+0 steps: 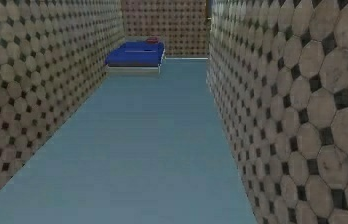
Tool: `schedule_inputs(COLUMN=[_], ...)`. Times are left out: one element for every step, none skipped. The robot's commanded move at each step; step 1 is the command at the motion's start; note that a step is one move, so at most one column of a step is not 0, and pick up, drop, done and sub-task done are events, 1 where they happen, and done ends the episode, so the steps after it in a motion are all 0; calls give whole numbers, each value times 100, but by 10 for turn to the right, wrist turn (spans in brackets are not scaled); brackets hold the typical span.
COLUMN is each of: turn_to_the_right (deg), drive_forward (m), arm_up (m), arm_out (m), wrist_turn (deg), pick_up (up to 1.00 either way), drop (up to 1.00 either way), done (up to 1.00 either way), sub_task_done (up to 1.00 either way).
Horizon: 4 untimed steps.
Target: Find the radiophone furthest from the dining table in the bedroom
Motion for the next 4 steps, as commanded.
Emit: schedule_inputs(turn_to_the_right=[0,0,0,0], drive_forward=[100,100,100,100], arm_up=[0,0,0,0], arm_out=[0,0,0,0], wrist_turn=[0,0,0,0], pick_up=[0,0,0,0], drop=[0,0,0,0], done=[0,0,0,0], sub_task_done=[0,0,0,0])
